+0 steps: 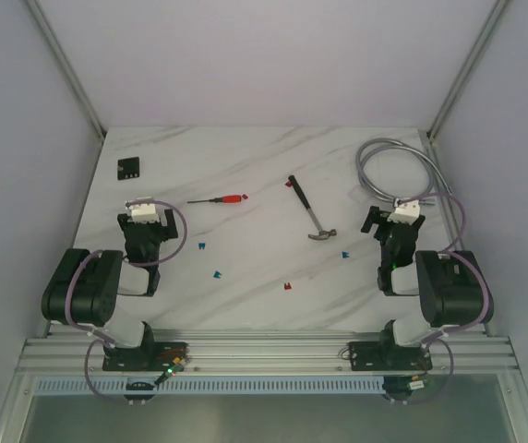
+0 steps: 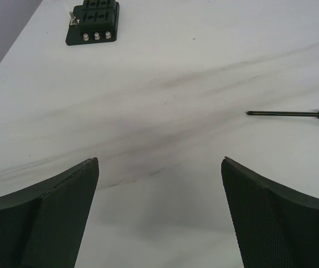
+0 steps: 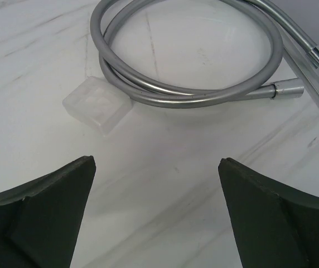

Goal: Snap on the fuse box
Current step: Move the fuse box base at the center of the board.

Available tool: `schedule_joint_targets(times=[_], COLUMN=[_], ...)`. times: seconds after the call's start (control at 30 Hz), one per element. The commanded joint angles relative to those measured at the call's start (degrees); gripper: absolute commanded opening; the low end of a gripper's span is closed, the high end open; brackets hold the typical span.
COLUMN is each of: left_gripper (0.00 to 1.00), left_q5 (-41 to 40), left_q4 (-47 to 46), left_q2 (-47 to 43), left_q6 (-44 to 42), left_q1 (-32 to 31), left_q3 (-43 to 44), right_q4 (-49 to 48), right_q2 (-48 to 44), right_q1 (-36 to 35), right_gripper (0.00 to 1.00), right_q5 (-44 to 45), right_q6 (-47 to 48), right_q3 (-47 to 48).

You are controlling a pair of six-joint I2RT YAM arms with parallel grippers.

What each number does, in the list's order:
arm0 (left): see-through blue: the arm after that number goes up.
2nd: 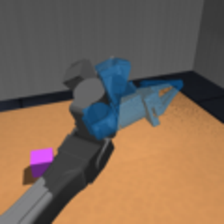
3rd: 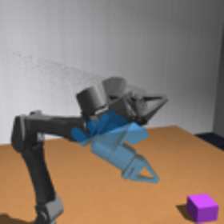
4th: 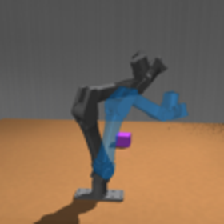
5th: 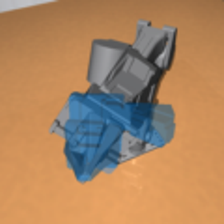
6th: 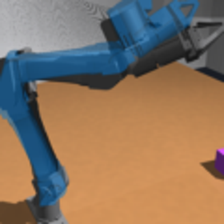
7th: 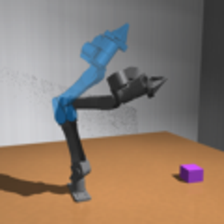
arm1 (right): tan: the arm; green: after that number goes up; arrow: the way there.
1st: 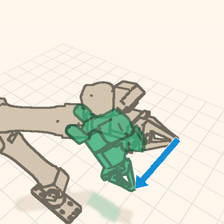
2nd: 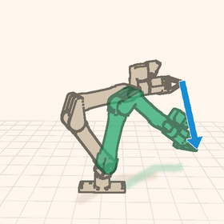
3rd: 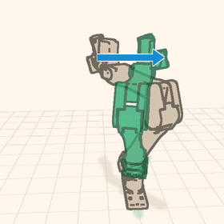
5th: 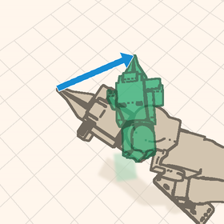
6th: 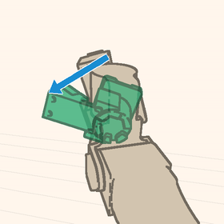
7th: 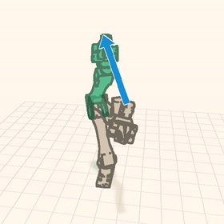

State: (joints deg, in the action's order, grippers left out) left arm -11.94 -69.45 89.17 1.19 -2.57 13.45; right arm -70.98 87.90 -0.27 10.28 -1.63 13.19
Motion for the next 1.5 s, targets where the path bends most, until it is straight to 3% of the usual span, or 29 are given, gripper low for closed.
schedule_joint_targets(times=[0.0,0.37,0.5,0.63,0.77,0.9,1.23,1.37,1.47], left_gripper=[1.0,1.0,1.0,1.0,1.0,1.0,1.0,0.98,0.87], left_q5=[1.0,1.1,-2.3,-8.2,-12.1,-13.5,-7.5,-9.3,-5.7], left_q4=[-2.6,-3.0,12.7,23.3,32.2,45.4,52.8,54.6,59.6], left_q2=[-0.6,-0.8,-5.1,-7.6,-7.7,-1.3,20.5,28.3,34.7], left_q6=[-0.2,-0.3,1.3,4.5,12.6,18.4,22.9,18.8,14.1], left_q1=[0.4,0.4,0.4,0.4,0.8,2.4,11.4,12.4,13.2], left_q3=[0.6,0.4,6.8,13.5,21.4,34.4,57.2,66.9,75.1], right_q4=[-2.0,-2.1,1.4,17.8,26.8,30.6,28.4,27.7,28.1], right_q2=[-0.6,-0.7,-2.2,-6.9,-8.9,-8.4,-10.2,-11.5,-11.8], right_q1=[-0.2,-0.2,-0.2,-0.3,-0.3,-0.5,-1.1,-1.2,-1.2], right_gripper=[1.0,1.0,1.0,1.0,1.0,1.0,1.0,1.0,1.0], right_q5=[0.4,0.3,-2.0,-2.1,-5.8,-9.1,-12.6,-12.4,-12.8], right_q6=[0.9,0.9,2.0,1.4,0.9,0.2,-1.3,-1.7,-1.8], right_q3=[0.4,0.4,1.8,8.3,13.8,16.8,14.6,13.8,13.6])
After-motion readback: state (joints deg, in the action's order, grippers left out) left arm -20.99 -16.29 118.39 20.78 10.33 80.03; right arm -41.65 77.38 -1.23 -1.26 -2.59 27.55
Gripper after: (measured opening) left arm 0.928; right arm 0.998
